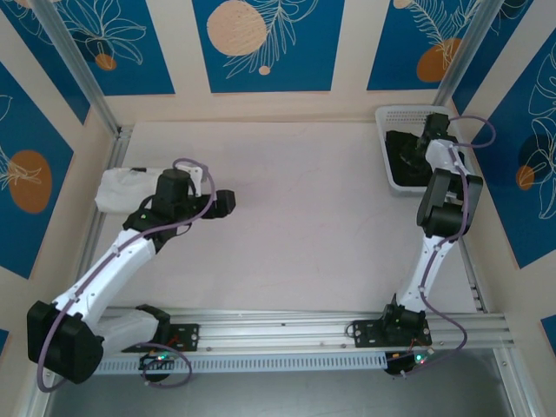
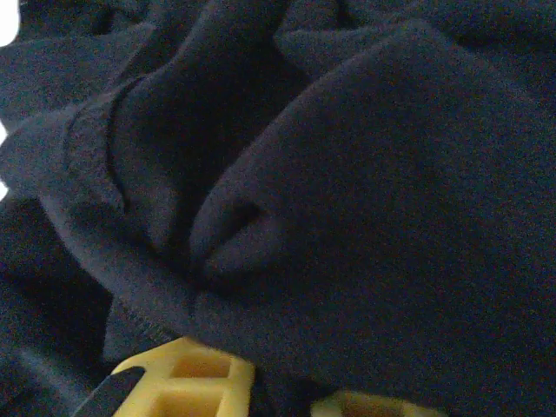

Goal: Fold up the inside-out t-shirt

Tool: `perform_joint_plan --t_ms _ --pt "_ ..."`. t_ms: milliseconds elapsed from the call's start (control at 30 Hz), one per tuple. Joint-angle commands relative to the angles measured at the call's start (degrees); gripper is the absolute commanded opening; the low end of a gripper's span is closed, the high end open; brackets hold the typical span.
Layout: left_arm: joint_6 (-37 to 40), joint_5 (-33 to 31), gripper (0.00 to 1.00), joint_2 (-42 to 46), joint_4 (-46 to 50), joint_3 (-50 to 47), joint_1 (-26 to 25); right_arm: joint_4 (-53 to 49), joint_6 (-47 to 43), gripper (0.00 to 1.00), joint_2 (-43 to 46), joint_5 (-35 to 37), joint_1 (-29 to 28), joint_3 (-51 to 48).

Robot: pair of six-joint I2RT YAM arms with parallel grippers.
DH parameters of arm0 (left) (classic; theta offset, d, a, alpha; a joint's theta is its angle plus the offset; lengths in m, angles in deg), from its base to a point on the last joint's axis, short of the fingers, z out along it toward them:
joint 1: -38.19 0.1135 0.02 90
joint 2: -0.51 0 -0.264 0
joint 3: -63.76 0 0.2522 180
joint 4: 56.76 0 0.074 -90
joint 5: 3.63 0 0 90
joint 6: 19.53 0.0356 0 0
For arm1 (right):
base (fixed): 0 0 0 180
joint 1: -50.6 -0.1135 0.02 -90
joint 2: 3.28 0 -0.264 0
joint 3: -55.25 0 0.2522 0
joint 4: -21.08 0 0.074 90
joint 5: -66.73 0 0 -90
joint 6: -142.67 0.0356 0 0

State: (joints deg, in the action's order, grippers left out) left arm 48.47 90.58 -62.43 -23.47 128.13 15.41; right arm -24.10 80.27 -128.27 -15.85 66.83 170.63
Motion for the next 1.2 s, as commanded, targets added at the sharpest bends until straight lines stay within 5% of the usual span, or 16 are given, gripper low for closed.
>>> perform_joint_plan --t_ms 0,267,467,833,967,1100,1167 --pt "0.0 -0.8 1.0 2.6 3.3 -0.6 -0.6 6.9 3.9 0.11 10.6 -7.1 -0.8 -5.1" --pt "-2.5 -0.4 1.0 7.8 3.4 -2.7 -0.7 29.3 14.6 0.03 39.0 -3.0 -2.2 -23.9" --pt "-3.5 -1.0 1.0 10.1 4.0 -3.3 -0.8 35.5 15.5 0.03 51.2 -1.9 -7.8 -22.1" --pt "-4.0 -7.2 1.0 12.3 5.8 -3.1 -0.7 30.3 5.7 0.02 50.8 -15.5 -32.6 -0.1" --pt "-4.7 -9.6 1.0 14.8 6.3 -4.0 -0.7 26.1 2.7 0.04 47.4 -15.1 -38.0 2.2" --pt "-5.8 -12.6 1.0 18.3 6.9 -5.3 -0.7 21.7 4.4 0.18 42.9 -11.6 -37.8 -2.5" --pt "-6.0 -14.3 1.0 20.5 7.6 -5.9 -0.7 17.7 2.7 0.44 38.9 -10.6 -37.7 -4.7"
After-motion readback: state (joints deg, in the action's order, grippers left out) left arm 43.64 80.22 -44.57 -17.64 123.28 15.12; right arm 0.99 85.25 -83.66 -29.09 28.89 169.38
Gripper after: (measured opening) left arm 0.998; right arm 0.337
